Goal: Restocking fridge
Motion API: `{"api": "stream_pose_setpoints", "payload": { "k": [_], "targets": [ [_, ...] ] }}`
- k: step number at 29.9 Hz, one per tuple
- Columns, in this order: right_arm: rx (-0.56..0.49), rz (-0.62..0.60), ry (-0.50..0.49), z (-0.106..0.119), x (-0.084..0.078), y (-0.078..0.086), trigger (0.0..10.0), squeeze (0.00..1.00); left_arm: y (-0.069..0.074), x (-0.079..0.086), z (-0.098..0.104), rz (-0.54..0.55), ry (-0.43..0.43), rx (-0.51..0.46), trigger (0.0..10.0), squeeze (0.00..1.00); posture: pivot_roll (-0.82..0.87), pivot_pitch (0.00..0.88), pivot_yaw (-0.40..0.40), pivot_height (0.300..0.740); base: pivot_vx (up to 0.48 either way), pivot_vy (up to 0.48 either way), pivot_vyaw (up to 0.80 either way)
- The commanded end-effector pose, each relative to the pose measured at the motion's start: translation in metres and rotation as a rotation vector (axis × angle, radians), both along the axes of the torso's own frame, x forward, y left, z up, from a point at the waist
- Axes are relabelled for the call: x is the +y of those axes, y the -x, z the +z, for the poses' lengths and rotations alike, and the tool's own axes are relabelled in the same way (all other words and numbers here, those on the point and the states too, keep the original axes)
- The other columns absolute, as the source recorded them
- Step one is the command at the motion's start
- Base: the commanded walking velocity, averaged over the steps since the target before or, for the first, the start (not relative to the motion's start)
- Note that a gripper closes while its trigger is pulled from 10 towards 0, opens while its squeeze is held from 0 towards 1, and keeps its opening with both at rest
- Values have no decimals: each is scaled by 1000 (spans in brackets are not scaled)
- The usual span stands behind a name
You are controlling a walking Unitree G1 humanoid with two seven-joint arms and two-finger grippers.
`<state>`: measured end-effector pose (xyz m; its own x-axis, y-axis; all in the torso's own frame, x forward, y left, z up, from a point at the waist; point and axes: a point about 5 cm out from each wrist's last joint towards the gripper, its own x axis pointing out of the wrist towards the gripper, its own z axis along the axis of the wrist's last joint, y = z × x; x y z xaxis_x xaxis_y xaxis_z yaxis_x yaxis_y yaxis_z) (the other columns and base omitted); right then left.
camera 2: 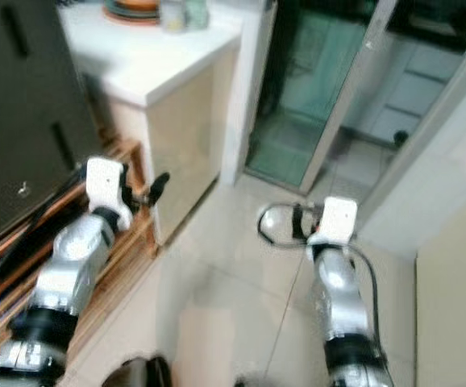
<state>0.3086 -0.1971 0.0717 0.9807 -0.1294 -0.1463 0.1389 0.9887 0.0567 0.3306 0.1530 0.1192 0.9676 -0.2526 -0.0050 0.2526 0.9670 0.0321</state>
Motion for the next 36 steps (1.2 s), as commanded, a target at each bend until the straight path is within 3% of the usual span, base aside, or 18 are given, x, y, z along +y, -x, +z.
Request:
{"api": "stream_pose_setpoints", "payload": {
  "k": [1,10,16,24,33,36],
  "targets": [
    [-22,0,17,3,-2,-1,10000,0,2,7,-8,27,-10,26,10000,0,-61,0,-28,740,-420,0,0],
    [-47,-7,48,5,-8,1,10000,0,-1,10,-4,72,-3,-27,10000,0,-80,0,-19,740,-91,0,0],
    [-63,7,58,6,-6,4,10000,0,-5,12,-1,71,-14,-38,10000,0,-76,0,-11,740,0,480,0],
    [-66,4,35,4,0,-1,10000,0,-5,27,2,117,16,-47,10000,0,-58,0,4,740,0,480,0],
    [-71,24,35,6,4,-6,10000,0,-7,26,11,105,35,-97,10000,0,-48,0,-2,740,0,475,0],
    [-69,24,40,6,2,-7,10000,0,-2,26,13,73,56,-124,10000,0,-50,0,-6,740,-167,429,0]
  ]
}}
